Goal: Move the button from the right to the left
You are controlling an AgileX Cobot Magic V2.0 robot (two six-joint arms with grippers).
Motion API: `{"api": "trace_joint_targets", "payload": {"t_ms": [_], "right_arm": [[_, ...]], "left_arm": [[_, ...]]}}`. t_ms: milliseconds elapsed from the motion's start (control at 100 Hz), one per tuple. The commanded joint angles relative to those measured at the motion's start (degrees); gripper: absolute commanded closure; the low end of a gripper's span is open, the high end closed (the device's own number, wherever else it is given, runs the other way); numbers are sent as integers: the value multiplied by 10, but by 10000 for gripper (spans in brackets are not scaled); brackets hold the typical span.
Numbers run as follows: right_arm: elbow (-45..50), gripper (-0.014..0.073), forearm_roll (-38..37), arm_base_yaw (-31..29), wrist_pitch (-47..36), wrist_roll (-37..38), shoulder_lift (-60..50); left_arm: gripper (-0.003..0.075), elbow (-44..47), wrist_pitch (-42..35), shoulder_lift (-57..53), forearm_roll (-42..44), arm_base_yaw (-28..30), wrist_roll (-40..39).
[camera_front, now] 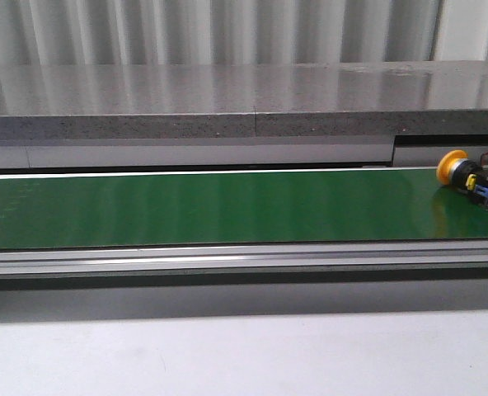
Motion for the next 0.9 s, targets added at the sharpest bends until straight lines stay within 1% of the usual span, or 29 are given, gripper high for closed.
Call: {"api": "trace_joint_targets", "payload": {"t_ms": [0, 40, 110, 160, 180, 210, 340, 380, 890], "right_arm": [[13, 74, 4, 1, -40, -7, -55], [22, 106, 4, 1, -38, -7, -76], [37, 202, 1, 1, -35, -7, -112], [45, 306, 1, 1, -34, -7, -132], [47, 334, 1, 1, -34, -7, -139], [49, 407, 1, 1, -34, -7, -150], [50, 671, 1, 1, -36, -7, -166], [50, 657, 1, 1, -37, -7, -166], [50, 662, 1, 1, -35, -7, -166]], "left_arm": [[740, 13, -43, -21, -4, 0, -5], [740, 13, -43, -21, -4, 0, -5], [740, 13, -43, -21, -4, 0, -5], [740, 13, -43, -21, -4, 0, -5], [740, 13, -43, -21, -4, 0, -5], [740, 13, -43, -21, -4, 0, -5], [740, 13, -43, -21, -4, 0, -5], [740, 13, -43, -21, -4, 0, -5], [740, 13, -49, -21, -4, 0, -5]]}}
